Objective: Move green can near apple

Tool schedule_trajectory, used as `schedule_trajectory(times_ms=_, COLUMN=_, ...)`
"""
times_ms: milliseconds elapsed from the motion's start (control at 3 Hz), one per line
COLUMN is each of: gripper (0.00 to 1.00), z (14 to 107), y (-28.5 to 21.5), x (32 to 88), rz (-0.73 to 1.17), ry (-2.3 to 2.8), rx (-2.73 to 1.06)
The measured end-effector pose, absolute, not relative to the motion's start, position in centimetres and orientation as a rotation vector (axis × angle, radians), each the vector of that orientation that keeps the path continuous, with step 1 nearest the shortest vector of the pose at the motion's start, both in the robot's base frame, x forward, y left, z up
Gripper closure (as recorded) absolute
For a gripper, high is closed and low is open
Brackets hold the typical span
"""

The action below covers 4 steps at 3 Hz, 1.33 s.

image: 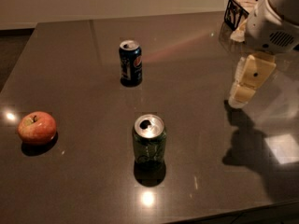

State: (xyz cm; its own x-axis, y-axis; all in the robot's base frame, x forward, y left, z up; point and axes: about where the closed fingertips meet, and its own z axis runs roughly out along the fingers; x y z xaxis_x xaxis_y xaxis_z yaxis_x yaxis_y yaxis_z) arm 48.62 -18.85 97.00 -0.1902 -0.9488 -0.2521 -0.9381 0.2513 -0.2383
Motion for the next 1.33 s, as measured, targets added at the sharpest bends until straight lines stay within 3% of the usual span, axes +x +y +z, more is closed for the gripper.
schedule_trajectory(times_ms=333, gripper=0.0, z=96.0, y=-17.2, x=50.0, rz=0.018, ry=2.156, rx=-1.773)
schedule_trajectory(times_ms=667, gripper=0.0, z=93.6, y=-12.1, x=48.1, rz=0.245, ry=1.984, rx=-1.976)
schedule_trajectory(times_ms=1333, gripper=0.0, z=91.2, y=-6.6, x=44.4, rz=0.413, ry=1.665, rx=-2.171)
